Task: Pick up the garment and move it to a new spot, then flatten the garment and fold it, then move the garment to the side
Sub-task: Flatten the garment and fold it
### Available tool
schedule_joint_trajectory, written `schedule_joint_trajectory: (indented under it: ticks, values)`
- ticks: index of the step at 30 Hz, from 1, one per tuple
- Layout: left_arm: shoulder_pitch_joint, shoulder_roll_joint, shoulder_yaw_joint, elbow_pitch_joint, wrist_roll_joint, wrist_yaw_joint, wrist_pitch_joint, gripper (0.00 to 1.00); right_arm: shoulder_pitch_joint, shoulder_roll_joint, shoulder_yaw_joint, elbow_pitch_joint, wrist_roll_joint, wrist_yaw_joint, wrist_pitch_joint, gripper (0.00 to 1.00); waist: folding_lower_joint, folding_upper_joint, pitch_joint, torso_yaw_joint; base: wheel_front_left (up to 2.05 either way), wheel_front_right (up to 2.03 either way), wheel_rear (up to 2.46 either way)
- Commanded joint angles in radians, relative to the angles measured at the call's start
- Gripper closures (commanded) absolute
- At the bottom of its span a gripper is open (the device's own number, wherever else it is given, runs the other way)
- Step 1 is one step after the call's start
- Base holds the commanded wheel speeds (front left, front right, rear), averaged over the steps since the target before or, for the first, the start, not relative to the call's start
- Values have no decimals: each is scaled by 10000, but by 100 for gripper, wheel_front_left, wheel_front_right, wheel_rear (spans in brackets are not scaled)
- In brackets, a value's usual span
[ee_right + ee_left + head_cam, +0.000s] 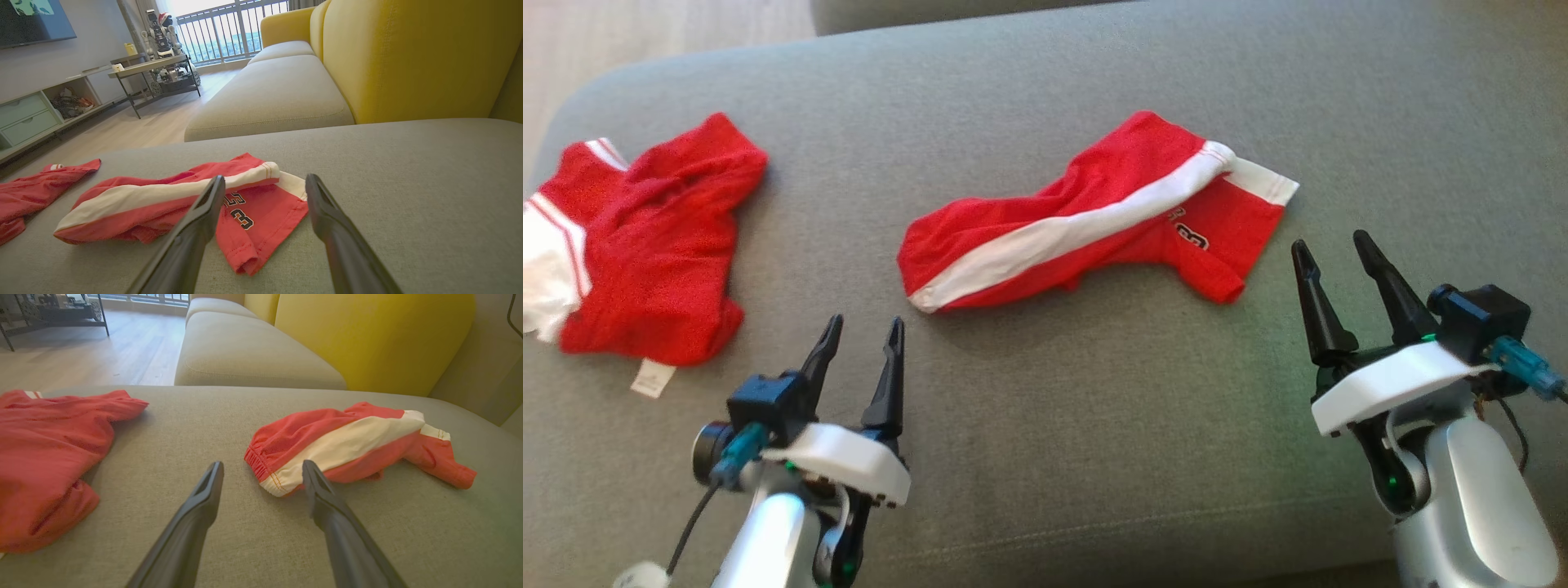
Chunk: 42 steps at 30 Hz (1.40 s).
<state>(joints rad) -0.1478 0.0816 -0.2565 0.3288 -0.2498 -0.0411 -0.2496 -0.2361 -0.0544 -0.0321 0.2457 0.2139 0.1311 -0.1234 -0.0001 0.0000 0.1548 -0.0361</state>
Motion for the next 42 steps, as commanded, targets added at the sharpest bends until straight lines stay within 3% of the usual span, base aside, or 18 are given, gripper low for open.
schedule_joint_trajectory:
  ticks: [1, 12, 32, 33, 34, 42]
  values:
    - [-606, -18, 287, -98, -100, -87, -121, 0, -387, 41, 242, -393, 60, -4, -26, 0, 1, 0, 183, -182, 0, 0, 0]
    - [-1869, -261, 455, 2133, -1058, -206, -122, 0, -513, 41, 218, -276, 70, -4, -103, 0, 1, 0, 640, -610, 0, 0, 0]
    - [-2749, -308, -254, 3647, -1325, -665, -122, 0, -796, 41, 289, 48, 88, -4, -255, 0, 1, 0, 936, -646, 0, 0, 0]
    - [-2774, -308, -295, 3688, -1340, -683, -122, 56, -803, 41, 294, 58, 92, -4, -262, 0, 1, 0, 935, -645, 0, 0, 0]
    - [-2794, -309, -347, 3717, -1352, -702, -122, 100, -807, 41, 294, 70, 93, -4, -267, 0, 1, 0, 929, -639, 0, 0, 0]
    - [-2592, -205, -480, 3050, -1197, -780, -122, 100, -876, 41, 226, 268, 40, -4, -289, 0, 1, 0, 717, -308, 0, 0, 0]
